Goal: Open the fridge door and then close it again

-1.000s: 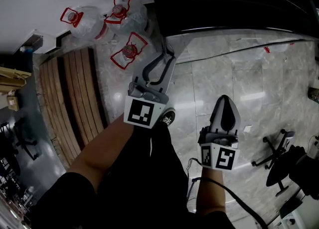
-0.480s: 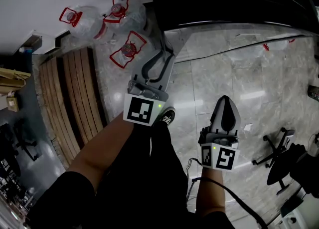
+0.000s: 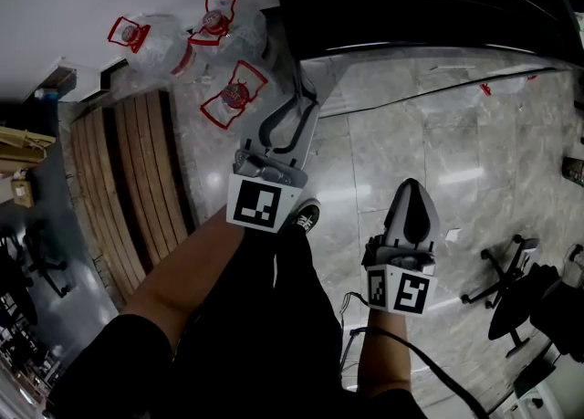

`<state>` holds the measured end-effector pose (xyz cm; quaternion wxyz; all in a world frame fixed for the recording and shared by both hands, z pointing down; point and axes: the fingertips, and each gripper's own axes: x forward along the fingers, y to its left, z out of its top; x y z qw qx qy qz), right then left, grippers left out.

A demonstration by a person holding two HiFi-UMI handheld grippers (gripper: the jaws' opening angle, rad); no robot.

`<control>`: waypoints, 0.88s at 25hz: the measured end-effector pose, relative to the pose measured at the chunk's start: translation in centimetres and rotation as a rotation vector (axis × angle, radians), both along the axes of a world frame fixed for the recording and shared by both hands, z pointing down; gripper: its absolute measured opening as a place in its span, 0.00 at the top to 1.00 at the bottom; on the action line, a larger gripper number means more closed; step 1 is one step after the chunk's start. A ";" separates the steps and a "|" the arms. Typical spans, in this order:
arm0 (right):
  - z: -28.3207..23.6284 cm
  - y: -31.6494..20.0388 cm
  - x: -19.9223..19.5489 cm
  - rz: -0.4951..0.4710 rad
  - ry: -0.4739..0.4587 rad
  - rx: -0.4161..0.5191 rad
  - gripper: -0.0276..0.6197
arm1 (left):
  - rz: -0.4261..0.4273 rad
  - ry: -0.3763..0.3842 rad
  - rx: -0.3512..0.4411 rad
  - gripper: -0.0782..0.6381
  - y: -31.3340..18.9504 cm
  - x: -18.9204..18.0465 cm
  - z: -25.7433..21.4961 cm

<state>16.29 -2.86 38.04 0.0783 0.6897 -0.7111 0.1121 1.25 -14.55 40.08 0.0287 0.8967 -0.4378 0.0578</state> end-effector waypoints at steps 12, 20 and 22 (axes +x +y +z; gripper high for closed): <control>-0.2 -0.6 0.5 0.017 -0.002 0.008 0.93 | -0.009 0.001 0.002 0.78 -3.3 -0.4 0.1; 0.0 0.4 0.4 0.024 0.008 -0.002 0.93 | -0.020 0.006 0.015 0.78 -3.0 -0.6 0.2; -0.5 0.6 0.2 0.025 0.006 0.007 0.93 | -0.038 -0.008 0.019 0.78 -2.8 -0.9 0.1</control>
